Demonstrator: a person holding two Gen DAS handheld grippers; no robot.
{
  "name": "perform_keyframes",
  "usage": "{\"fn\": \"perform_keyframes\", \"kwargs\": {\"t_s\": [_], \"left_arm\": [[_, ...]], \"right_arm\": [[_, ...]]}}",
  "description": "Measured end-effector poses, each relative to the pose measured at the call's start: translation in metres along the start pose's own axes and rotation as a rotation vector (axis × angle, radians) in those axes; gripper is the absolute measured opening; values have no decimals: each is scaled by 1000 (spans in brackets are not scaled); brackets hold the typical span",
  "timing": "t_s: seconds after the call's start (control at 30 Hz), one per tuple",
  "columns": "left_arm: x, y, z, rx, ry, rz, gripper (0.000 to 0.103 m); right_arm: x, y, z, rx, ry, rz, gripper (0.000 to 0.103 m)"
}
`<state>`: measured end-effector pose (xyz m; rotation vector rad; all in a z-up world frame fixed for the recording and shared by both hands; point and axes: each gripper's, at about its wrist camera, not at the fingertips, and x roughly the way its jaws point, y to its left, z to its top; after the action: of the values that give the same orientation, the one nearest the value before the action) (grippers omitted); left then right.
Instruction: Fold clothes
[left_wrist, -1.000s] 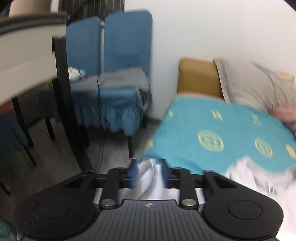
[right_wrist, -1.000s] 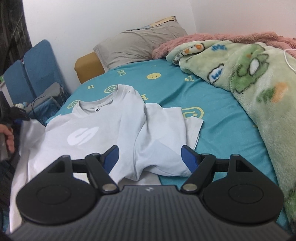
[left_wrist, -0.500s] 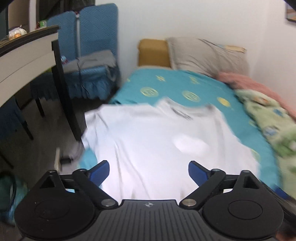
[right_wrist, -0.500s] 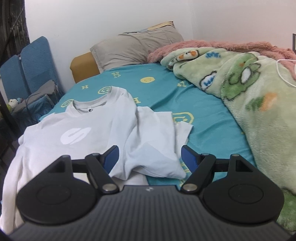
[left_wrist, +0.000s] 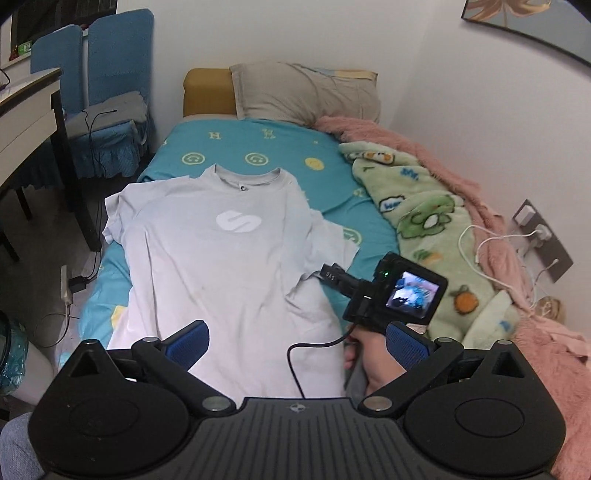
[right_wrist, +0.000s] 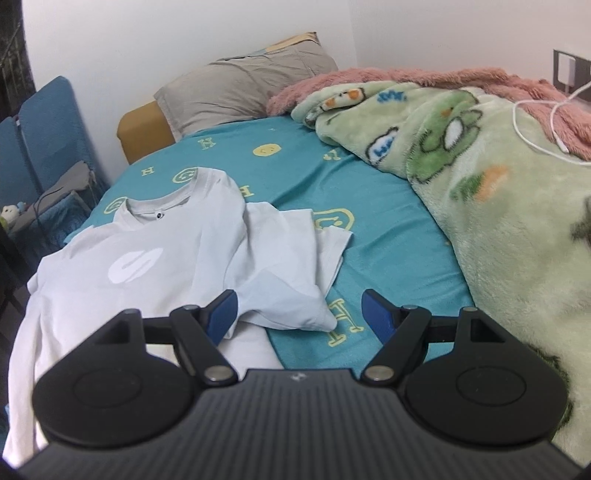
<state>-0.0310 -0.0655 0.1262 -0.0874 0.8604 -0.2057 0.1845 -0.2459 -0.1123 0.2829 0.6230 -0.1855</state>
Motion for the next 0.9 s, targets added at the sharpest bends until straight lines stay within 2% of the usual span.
{"fn": "perform_keyframes", "kwargs": {"t_s": [0.17, 0.27, 0.33, 0.43, 0.47, 0.57, 0.67, 0.77, 0.8, 0.9], "left_arm": [[16, 1, 10, 10, -5, 21, 103], [46, 7, 12, 44, -10, 31, 103], [73, 13, 13, 86, -44, 21, 103], [126, 35, 13, 174, -116, -66, 103], [149, 48, 14, 164, -135, -62, 103], [221, 81, 26, 209, -186, 14, 103], [296, 116, 50, 276, -195, 85, 100], [357, 154, 91, 215, -146, 84, 96], [376, 166, 107, 199, -133, 71, 90], [424, 197, 149, 150, -168, 109, 88]], "right_arm": [[2, -1, 1, 9, 5, 9, 75], [4, 2, 1, -4, 0, 14, 75], [4, 2, 3, -10, -3, 14, 75], [5, 0, 5, -6, -8, 16, 75], [5, -1, 5, -2, -11, 20, 75], [8, -5, 7, 5, -22, 33, 75], [21, -1, 14, -28, -28, 79, 76], [49, 7, 30, -77, -20, 146, 76], [62, 12, 37, -86, -21, 163, 76], [113, 28, 63, -87, 2, 220, 72]]}}
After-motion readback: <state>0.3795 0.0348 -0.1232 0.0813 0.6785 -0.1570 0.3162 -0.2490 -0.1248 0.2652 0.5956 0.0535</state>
